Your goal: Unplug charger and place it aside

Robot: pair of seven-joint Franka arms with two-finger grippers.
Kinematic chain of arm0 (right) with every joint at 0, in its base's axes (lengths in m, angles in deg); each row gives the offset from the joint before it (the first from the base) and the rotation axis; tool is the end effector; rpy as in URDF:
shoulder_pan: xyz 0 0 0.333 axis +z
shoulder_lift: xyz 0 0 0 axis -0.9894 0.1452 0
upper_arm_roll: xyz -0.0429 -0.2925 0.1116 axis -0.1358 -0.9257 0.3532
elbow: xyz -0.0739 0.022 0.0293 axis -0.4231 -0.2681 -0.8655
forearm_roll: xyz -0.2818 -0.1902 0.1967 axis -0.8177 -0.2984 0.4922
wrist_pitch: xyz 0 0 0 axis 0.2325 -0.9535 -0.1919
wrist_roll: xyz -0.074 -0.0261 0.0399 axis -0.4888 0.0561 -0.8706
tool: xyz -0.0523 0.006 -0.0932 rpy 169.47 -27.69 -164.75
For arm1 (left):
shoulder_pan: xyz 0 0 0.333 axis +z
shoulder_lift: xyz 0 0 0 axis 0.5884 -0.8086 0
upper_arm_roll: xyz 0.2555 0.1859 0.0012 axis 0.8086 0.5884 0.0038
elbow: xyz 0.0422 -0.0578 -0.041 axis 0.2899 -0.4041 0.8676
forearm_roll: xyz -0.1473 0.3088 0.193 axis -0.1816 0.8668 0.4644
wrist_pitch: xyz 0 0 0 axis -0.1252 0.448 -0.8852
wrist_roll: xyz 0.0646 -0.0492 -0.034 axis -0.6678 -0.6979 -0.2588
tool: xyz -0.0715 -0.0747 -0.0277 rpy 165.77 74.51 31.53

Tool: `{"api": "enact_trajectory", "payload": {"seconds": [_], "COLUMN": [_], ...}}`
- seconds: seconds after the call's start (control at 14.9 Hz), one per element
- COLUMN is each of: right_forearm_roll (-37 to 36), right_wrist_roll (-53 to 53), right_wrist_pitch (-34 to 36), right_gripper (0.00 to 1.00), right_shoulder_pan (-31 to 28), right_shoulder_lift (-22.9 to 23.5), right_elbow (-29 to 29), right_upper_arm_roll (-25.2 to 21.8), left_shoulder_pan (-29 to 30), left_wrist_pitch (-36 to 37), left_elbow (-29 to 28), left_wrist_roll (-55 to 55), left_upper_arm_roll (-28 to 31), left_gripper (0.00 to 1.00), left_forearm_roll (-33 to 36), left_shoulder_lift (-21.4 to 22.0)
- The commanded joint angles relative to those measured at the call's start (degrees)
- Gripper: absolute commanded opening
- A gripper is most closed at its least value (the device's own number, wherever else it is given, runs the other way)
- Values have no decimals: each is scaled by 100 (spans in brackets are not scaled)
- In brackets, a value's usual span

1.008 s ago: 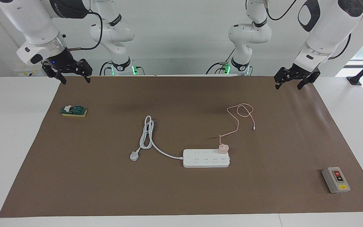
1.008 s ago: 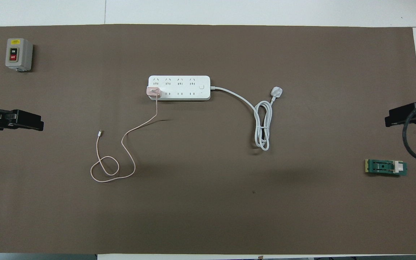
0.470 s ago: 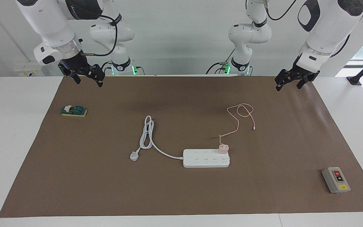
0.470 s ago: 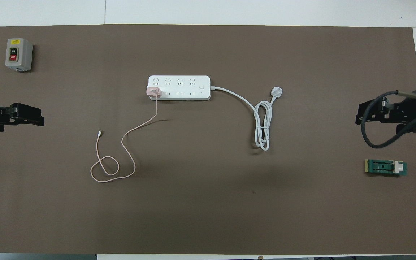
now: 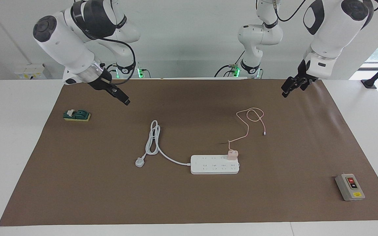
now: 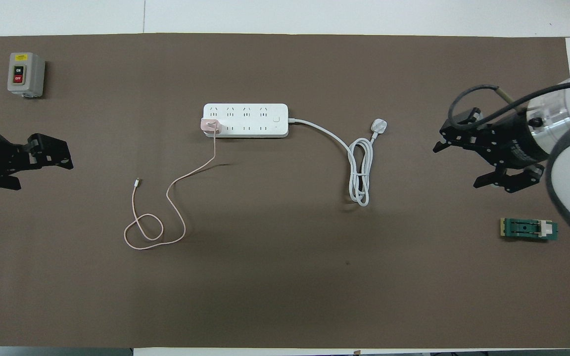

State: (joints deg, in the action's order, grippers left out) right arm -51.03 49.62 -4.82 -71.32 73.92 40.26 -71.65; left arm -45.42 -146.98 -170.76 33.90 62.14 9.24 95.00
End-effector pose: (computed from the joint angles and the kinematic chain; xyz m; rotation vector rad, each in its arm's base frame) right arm 0.5649 0.1001 0.5382 -2.6221 1.2039 0.4355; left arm 0.5228 -0.0684 0.5793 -3.0843 -0.5785 0.0798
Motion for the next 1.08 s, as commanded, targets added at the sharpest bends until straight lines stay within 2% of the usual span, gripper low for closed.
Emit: {"api": "enact_trajectory", "payload": {"seconds": [0.0, 0.2, 0.34, 0.47, 0.54, 0.6, 0.67, 0.81, 0.94, 1.01], "right_forearm_roll": [494, 959, 1101, 1416, 1418, 1461, 1540, 1549, 1558, 1558], "right_wrist_roll": [1075, 1823, 1938, 2446, 2649, 2886, 2906, 2897, 2914, 2915], "right_wrist_pitch": [-52, -630, -956, -1081, -1081, -1385, -1623, -1958, -2423, -2443], "right_gripper": [100, 100, 100, 100, 100, 100, 100, 100, 100, 100], "right_shoulder_pan": [125, 354, 512, 574, 714, 828, 890, 1049, 1119, 1302], "right_shoulder_lift": [514, 971, 1138, 1778, 2173, 2664, 2869, 3160, 3458, 3642], "right_elbow": [-349, -516, -534, -1067, -1523, -1806, -1834, -1905, -1949, -2167], "right_upper_arm_roll": [19, 10, 11, 10, 10, 19, 19, 10, 28, 28], "left_shoulder_pan": [-90, -230, -292, -397, -528, -782, -802, -941, -1109, -1118], "left_wrist_pitch": [-184, -202, -229, -281, -299, -325, -334, -334, -369, -326], "left_elbow": [-137, -128, -58, 160, 397, 1095, 1485, 1988, 2261, 2567], "left_wrist_roll": [-1324, -2373, -2928, -3472, -3849, -4540, -4878, -5354, -5670, -5838], "left_upper_arm_roll": [50, 41, 41, 41, 41, 50, 59, 76, 120, 120], "left_gripper": [100, 100, 100, 100, 100, 100, 100, 100, 100, 100], "left_forearm_roll": [-28, -37, -98, -265, -266, -300, -457, -415, -293, -248], "left_shoulder_lift": [102, 85, -37, -344, -650, -1445, -1819, -2338, -2725, -2971]}}
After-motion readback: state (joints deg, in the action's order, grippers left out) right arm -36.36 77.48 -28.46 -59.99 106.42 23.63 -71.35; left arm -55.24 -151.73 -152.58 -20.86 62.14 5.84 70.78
